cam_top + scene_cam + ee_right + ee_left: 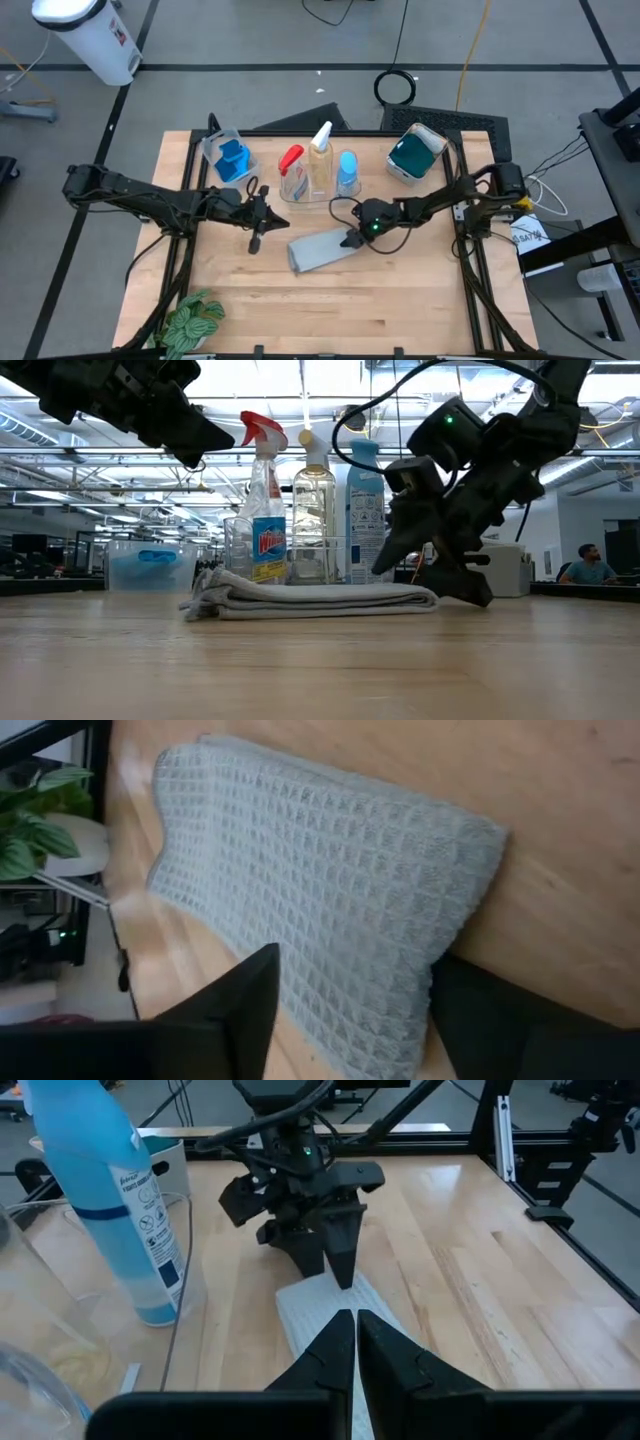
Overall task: Pick & Place Kitchen Items
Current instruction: Put the gray microfiber towel into the gray bin
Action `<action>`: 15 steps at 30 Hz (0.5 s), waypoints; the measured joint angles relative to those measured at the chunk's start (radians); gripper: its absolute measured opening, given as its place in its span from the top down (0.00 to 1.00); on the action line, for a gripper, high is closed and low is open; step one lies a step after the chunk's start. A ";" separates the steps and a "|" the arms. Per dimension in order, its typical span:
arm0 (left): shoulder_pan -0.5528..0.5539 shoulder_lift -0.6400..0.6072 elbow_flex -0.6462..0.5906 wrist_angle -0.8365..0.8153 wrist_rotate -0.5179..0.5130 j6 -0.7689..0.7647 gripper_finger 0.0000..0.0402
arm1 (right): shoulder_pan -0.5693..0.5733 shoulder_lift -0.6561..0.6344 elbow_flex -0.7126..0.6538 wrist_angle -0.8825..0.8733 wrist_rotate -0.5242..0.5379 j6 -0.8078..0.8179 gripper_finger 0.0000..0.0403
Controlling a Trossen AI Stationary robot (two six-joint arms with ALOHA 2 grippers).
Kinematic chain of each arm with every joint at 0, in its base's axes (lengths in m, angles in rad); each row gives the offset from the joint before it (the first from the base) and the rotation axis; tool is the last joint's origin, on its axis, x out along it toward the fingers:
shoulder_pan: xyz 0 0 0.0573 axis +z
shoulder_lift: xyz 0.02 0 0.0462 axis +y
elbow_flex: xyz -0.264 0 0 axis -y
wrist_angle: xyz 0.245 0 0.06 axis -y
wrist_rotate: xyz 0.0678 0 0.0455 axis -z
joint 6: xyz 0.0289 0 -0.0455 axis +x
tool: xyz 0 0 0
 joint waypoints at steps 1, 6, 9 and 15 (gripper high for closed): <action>0.000 0.000 0.000 0.001 0.000 0.000 0.95 | 0.001 0.006 0.000 0.000 0.004 0.000 0.46; 0.000 0.000 0.000 0.000 0.000 -0.002 0.95 | 0.001 0.020 -0.001 -0.001 0.038 -0.033 0.60; 0.000 0.000 0.000 0.000 0.000 -0.002 0.95 | 0.002 0.020 -0.001 -0.002 0.058 -0.056 0.69; 0.000 0.000 0.000 0.000 0.000 -0.003 0.95 | 0.001 0.020 -0.001 0.000 0.057 -0.109 0.85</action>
